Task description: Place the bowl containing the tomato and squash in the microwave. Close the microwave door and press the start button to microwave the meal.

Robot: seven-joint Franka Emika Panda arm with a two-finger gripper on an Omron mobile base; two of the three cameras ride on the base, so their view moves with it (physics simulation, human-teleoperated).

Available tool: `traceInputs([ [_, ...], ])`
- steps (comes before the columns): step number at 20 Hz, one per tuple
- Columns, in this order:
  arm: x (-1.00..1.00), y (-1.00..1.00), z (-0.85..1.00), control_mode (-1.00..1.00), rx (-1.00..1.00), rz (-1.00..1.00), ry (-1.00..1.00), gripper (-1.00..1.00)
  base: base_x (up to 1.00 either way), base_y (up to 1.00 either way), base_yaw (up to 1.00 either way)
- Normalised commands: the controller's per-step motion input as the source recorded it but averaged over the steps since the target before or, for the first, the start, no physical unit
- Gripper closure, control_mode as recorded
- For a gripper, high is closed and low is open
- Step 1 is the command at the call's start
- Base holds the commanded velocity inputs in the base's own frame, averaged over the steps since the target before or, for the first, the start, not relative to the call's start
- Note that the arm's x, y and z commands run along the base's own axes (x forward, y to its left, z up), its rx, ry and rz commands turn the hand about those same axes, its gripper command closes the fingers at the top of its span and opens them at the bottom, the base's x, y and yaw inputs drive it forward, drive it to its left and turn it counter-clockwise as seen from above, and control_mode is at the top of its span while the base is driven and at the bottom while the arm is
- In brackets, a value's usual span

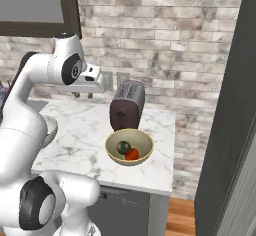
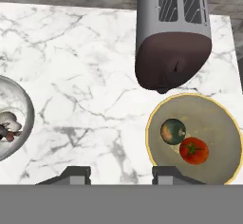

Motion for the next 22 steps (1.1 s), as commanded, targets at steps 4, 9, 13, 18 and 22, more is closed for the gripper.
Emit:
traceInputs([
  [4, -0.13, -0.17, -0.02, -1.00, 0.00, -0.04, 0.00, -1.00, 0.00, 0.00, 0.00],
  [9, -0.40, -0.37, -0.29, -1.00, 0.01, -0.09, -0.01, -1.00, 0.00, 0.00, 0.00],
  [13, -0.47, -0.46, -0.45, -1.00, 0.03, -0.12, -0.04, -1.00, 0.00, 0.00, 0.00],
  [18, -0.44, -0.42, -0.42, -1.00, 0.09, -0.19, -0.05, -1.00, 0.00, 0.00, 0.00],
  [22, -0.33, -0.48, -0.48, -1.00, 0.17, -0.31, -0.12, -1.00, 0.00, 0.00, 0.00],
])
